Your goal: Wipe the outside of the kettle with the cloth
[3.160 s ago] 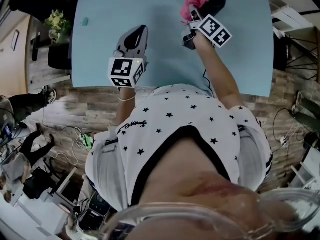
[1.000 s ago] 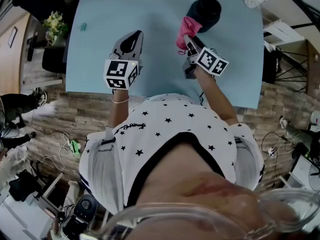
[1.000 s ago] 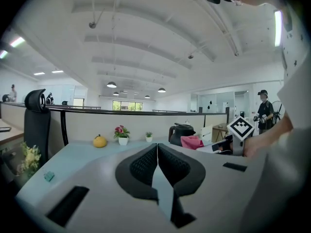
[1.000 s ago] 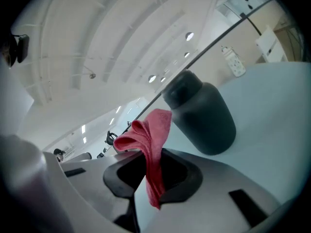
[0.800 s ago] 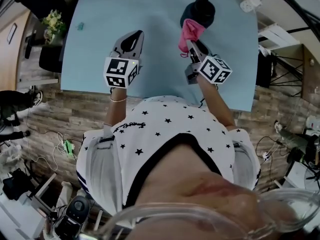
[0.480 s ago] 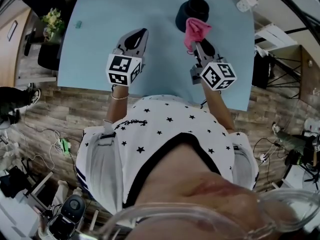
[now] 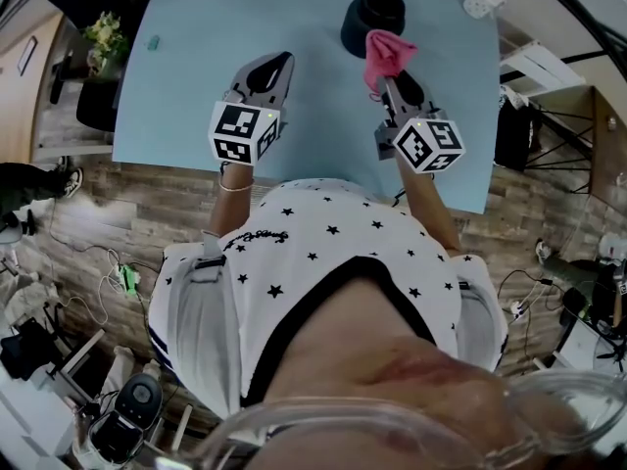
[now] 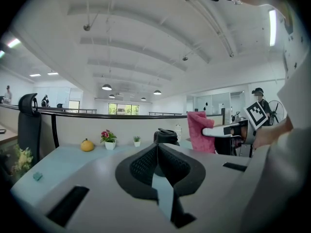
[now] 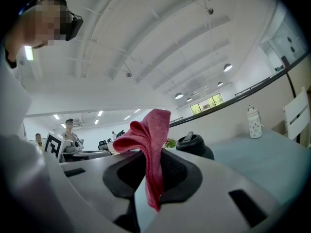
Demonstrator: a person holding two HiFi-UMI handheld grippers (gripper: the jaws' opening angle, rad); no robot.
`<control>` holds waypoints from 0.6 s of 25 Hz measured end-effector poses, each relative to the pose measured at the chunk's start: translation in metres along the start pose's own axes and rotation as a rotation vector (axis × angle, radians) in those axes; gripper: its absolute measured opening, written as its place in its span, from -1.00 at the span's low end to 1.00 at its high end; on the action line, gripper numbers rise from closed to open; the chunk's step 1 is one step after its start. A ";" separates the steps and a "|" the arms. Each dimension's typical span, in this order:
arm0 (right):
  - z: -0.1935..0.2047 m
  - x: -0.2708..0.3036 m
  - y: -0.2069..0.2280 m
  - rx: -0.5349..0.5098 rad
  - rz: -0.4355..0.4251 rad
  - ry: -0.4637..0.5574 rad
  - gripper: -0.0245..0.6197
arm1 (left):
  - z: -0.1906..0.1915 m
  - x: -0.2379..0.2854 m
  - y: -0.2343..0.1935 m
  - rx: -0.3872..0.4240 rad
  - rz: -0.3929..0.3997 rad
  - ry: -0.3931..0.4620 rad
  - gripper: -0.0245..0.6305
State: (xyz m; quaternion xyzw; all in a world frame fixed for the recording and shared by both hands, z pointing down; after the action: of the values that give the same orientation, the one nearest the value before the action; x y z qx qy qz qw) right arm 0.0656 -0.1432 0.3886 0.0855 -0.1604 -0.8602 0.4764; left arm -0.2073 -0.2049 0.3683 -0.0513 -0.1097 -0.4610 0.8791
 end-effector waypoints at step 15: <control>-0.001 -0.002 -0.004 0.017 -0.002 0.018 -0.72 | -0.002 -0.005 0.001 0.009 0.002 -0.007 -0.84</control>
State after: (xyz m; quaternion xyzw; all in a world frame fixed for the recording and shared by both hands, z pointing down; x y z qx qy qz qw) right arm 0.0636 -0.1401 0.3858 0.0975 -0.1634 -0.8585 0.4762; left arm -0.2090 -0.2010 0.3653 -0.0488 -0.1147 -0.4595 0.8794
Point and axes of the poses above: the fingertips, and each gripper's own axes: x forward along the fingers, y to its right, z out of its underside, the point moved 10 cm from there along -x, backward along the fingers, and after that the axes turned 12 degrees about -z, right-handed, at the moved point
